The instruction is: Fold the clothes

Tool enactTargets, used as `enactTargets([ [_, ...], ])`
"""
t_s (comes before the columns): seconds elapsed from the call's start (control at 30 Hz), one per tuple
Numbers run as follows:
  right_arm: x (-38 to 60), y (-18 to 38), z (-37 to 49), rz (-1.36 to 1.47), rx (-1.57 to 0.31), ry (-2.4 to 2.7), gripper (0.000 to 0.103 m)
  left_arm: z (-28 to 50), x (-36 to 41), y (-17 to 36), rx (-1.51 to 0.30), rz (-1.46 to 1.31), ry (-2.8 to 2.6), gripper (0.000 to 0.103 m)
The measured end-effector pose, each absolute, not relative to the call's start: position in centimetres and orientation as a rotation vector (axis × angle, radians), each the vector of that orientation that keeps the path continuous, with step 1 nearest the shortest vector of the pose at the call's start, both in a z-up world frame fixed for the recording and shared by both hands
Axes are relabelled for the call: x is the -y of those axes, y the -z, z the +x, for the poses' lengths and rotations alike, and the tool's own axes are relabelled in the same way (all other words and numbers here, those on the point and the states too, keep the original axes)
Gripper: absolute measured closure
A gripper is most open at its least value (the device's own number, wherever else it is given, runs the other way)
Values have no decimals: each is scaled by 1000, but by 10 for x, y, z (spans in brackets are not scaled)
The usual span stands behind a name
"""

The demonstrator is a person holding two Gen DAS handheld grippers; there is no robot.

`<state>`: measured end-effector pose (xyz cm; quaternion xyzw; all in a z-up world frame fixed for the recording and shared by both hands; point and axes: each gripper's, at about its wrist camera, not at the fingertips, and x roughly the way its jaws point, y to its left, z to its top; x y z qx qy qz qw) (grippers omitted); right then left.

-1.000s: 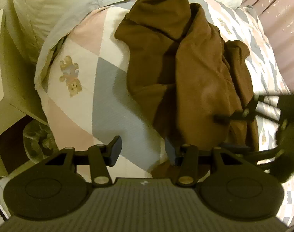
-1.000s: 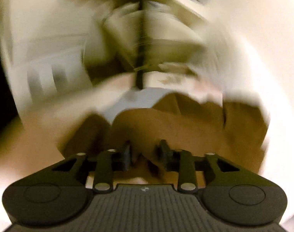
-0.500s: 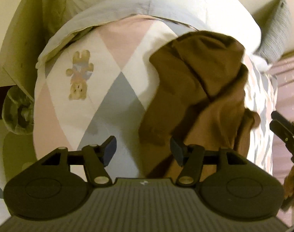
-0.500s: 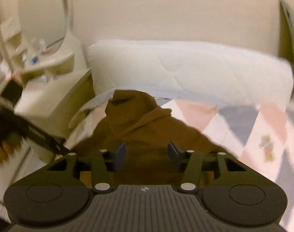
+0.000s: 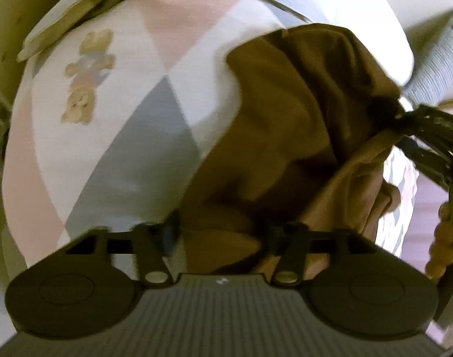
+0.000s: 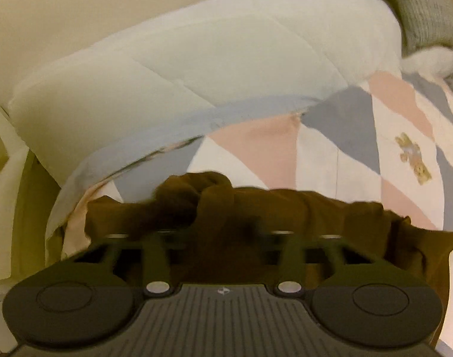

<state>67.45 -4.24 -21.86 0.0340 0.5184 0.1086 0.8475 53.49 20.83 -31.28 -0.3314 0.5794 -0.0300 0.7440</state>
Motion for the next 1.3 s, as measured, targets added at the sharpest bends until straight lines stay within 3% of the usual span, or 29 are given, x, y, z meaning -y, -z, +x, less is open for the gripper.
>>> enactTargets([
  [0.03,51,220,675,105,-1121,-252,87,535,-206,311,-1266,-713,77,69],
  [0.17,80,222,675,219,-1131,-318,70,529,-207,313,-1261,-733,81,67],
  [0.33,76,219,680,102,-1155,-293,69,524,-211,318,-1248,-801,73,69],
  [0.43,60,218,688,38,-1123,-297,70,527,-207,318,-1242,-807,81,56],
  [0.5,52,228,694,-40,-1130,-269,96,530,-203,320,-1253,-795,68,65],
  [0.57,64,225,687,-11,-1112,-266,98,532,-198,321,-1267,-753,51,97],
  [0.7,118,185,640,5,-970,-168,98,527,-185,296,-1227,-611,64,98],
  [0.87,231,115,524,105,-793,62,99,504,-121,226,-1034,-94,208,98],
  [1.0,303,63,395,113,-660,274,100,475,-77,166,-825,154,346,98],
  [1.3,353,-59,88,-49,-413,602,100,339,28,21,-227,578,717,98],
])
